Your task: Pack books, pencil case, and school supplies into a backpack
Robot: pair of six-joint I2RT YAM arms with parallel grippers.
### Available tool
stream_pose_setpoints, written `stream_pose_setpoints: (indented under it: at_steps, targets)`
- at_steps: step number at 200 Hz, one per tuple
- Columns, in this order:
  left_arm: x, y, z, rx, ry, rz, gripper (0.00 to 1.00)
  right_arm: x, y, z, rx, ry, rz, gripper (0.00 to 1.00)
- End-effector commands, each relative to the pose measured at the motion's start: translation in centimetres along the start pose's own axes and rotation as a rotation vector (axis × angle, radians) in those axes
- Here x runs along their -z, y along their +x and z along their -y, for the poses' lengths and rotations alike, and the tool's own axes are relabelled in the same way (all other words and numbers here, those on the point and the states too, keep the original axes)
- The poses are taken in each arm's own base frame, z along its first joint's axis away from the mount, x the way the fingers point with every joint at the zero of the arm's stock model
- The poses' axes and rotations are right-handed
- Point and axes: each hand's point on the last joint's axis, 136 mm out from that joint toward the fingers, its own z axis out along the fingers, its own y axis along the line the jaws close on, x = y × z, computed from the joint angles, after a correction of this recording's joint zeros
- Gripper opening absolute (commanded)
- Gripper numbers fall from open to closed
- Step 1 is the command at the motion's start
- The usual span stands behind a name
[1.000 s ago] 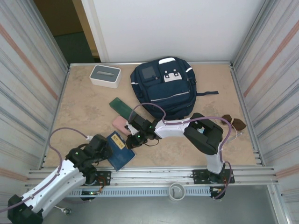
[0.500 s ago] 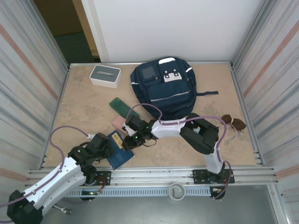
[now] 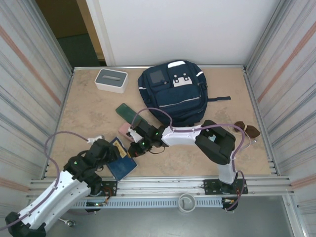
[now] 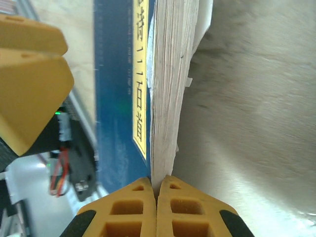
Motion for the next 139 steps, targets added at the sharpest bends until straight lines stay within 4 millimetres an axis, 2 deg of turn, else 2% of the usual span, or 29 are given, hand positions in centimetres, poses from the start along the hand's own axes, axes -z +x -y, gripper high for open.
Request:
stream_pose_setpoints:
  at_steps: [1,23,47,72,92,98,118,139]
  targets:
    - [2.4,-3.4,0.3,0.005,-0.006,0.121,0.65,4.2,-3.1,-4.9,0.033,-0.16,0.101,0.0]
    - [3.9,-5.5,1.6,0.015,0.045,0.162,0.67,6.7,-4.9,-4.9,-0.006,-0.212,0.172,0.0]
    - [4.0,-6.2,3.4,0.036,0.133,0.137,0.69,9.0,-6.5,-4.3,-0.033,-0.241,0.237,0.0]
    - [3.9,-6.5,6.0,0.056,0.255,0.108,0.72,11.5,-7.2,-1.8,-0.079,-0.206,0.301,0.0]
    - [4.6,-7.3,9.1,0.058,0.411,0.113,0.75,13.7,-7.3,0.8,-0.145,-0.184,0.359,0.0]
    - [4.6,-7.4,10.0,0.064,0.451,0.108,0.8,14.5,-7.4,1.5,-0.166,-0.188,0.38,0.0]
    - [4.1,-7.7,12.4,0.065,0.555,0.073,0.84,17.0,-7.6,2.6,-0.209,-0.21,0.444,0.0]
    - [2.4,-8.0,14.4,0.056,0.604,-0.001,0.87,19.4,-7.7,3.0,-0.226,-0.218,0.501,0.0]
